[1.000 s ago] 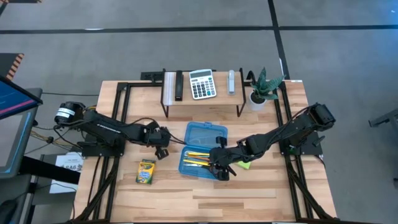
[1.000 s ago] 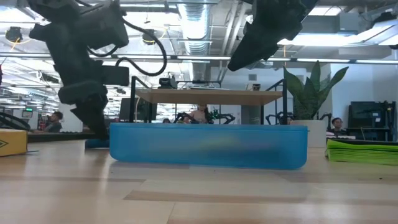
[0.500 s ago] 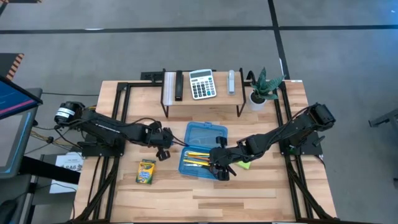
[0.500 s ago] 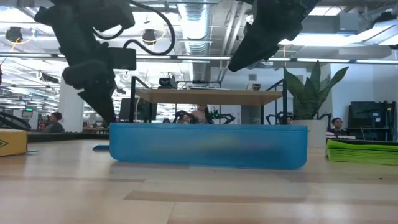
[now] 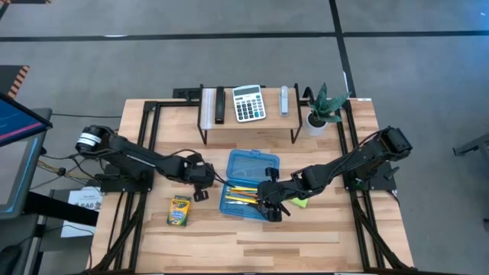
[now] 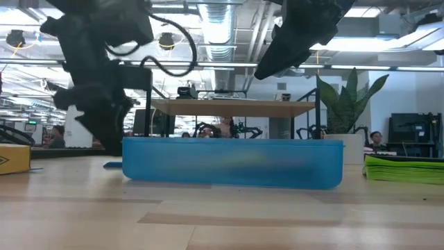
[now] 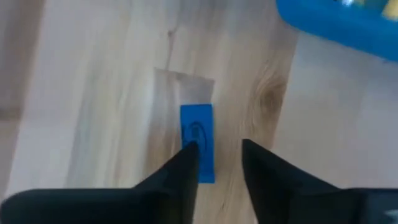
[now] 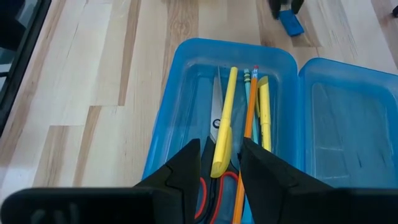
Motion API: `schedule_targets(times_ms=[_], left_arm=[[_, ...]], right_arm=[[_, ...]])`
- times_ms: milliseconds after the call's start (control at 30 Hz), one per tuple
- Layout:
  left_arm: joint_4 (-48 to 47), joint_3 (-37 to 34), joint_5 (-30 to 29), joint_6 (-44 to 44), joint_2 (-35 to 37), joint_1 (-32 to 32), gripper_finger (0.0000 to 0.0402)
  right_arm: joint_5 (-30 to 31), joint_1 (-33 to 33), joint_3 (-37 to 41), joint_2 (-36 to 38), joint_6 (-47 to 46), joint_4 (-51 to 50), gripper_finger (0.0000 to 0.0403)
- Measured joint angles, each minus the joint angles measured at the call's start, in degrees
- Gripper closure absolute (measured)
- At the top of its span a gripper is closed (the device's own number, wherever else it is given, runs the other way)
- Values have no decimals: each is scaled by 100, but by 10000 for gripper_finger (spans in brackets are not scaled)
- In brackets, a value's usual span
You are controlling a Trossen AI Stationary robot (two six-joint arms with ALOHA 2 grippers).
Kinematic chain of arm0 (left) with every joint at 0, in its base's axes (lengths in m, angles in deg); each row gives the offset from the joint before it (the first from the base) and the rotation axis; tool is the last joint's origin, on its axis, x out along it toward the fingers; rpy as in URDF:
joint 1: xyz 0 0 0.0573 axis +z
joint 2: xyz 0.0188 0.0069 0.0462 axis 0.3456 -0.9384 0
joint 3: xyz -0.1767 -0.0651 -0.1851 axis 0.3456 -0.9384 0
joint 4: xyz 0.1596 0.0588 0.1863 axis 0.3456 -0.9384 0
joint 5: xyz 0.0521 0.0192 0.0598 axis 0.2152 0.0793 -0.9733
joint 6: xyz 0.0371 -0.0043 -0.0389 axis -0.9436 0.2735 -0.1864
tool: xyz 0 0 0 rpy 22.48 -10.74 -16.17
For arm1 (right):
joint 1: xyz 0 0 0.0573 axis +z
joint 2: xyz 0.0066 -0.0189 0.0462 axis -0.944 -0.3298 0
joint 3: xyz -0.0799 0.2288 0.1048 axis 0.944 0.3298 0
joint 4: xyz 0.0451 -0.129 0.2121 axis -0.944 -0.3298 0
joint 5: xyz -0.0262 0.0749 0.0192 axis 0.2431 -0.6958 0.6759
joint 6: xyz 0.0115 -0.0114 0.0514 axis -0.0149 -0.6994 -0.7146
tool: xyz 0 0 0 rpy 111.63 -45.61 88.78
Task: Pack school essentials
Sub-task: Put the blue eraser into the blue supply box
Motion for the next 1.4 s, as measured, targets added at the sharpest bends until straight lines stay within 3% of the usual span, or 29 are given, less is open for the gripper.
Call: schedule_targets(times_ms=[167,367,533,733,833,1033,1167,1400], left_arm=[[130,32,-18,-92,-505,244,242],[104,58,386,-277,-691,700,236],[116,59,659,-441,-705,1068,284],[240,42,674,-593,-714,1252,383],[227,41,601,-673,-687,1232,395],[-425,141,110,-445,-78,994,400],[-83,387,111,-50,478,415,401],[883,947,53,-122,81,-746,401]], right_arm=[[0,1,-4,0,-2,-5,272],[0,-1,-4,0,-2,-13,272],[0,2,-4,0,-2,-17,272],[0,2,-4,0,-2,-19,272],[0,1,-4,0,-2,-18,272],[1,1,-4,2,0,-41,272],[21,2,-4,163,-44,-426,272],[578,135,-4,580,-197,-812,272]])
